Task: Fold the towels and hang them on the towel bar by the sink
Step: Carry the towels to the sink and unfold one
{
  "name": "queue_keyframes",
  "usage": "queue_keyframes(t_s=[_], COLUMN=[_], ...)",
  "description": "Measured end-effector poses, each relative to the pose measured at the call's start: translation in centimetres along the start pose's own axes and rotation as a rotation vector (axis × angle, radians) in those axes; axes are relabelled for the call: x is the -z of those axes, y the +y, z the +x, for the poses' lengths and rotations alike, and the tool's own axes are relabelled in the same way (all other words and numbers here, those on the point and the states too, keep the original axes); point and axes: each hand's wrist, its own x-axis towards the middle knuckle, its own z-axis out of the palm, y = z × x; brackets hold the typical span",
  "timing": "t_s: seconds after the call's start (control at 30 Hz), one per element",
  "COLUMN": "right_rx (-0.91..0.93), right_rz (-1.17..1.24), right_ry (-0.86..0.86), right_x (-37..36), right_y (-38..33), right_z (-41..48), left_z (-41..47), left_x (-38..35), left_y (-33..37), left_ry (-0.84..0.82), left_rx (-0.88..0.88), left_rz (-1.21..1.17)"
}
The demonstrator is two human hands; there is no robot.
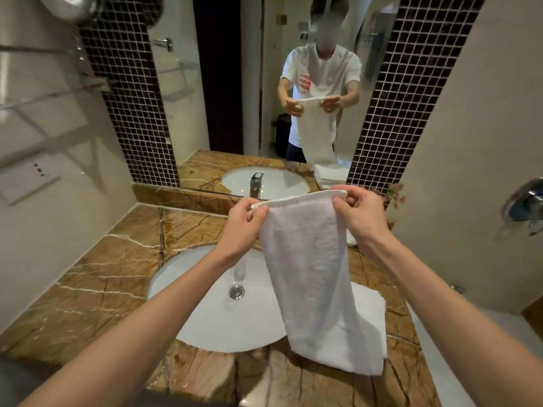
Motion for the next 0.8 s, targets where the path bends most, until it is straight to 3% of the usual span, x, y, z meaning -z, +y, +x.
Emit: queue_keyframes(t_s=[0.2, 0.43, 0.57, 0.8], right_rx=[0.144, 0.366, 0.463, 0.593], right_rz=[0.059, 0.092, 0.163, 0.324], right_ry=[-0.088, -0.238, -0.304, -0.358], right_x=[-1.8, -4.9, -6.2, -7.2], right_y=[-1.2, -3.3, -6.6, -13.7], right_z=[3.0, 5.0, 4.7, 2.8], left_z=[-0.5, -1.6, -3.6, -7.5], left_x=[1.0, 2.8, 4.3, 6.5], left_y=[4.3, 7.8, 10.7, 17.4], left_ry=[0.13, 0.389, 0.527, 0.625], left_rx=[-0.119, -0.193, -0.237, -0.364], left_rz=[-0.039, 0.03, 0.08, 0.155])
